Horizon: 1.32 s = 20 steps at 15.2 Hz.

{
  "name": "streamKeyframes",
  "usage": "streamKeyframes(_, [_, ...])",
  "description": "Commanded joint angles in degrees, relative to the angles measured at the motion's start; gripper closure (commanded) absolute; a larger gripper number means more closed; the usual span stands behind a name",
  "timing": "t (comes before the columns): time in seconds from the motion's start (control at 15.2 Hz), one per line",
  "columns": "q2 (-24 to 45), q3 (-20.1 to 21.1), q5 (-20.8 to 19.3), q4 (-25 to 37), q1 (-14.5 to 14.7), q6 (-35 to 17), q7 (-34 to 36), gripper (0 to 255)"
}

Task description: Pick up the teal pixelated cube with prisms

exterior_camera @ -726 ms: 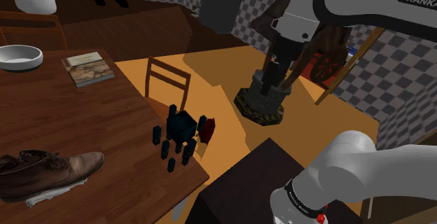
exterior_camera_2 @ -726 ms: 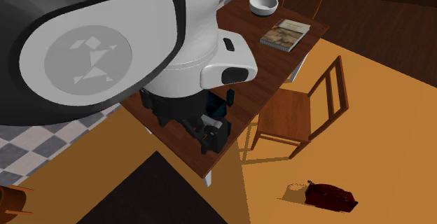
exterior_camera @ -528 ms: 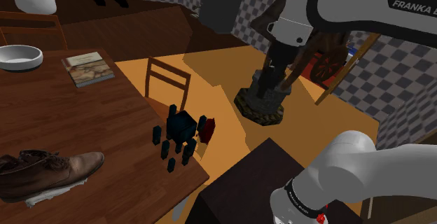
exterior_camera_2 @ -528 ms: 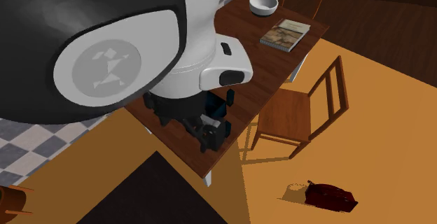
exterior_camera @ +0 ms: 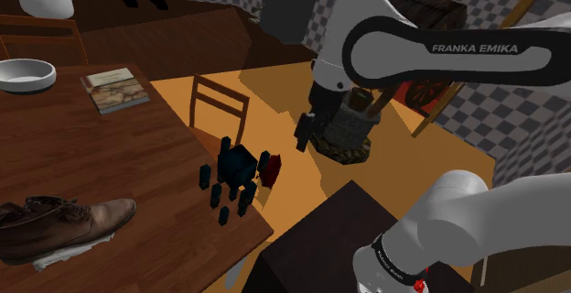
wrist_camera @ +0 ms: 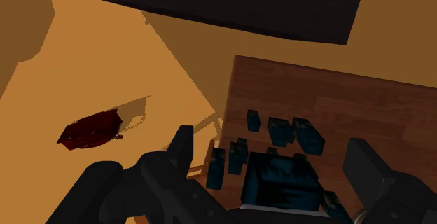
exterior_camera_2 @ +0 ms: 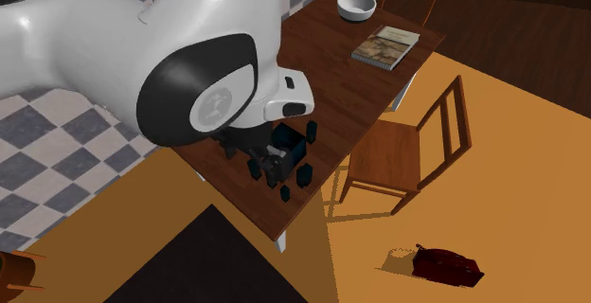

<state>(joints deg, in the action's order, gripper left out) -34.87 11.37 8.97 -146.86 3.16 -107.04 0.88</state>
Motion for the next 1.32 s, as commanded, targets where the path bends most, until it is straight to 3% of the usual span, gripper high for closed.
streamKeyframes(0.0, [2.84,1.63,0.71,-0.77,0.4,-3.89,1.51,0])
streamKeyframes(0.46, [17.06,7.33,0.85,-0.13,0.84,-17.83,7.38,0])
streamKeyframes(0.86, [31.62,11.14,-3.69,3.75,0.63,-28.3,14.63,0])
streamKeyframes(1.25, [35.82,11.17,-5.7,3.1,0.66,-32.91,16.14,0])
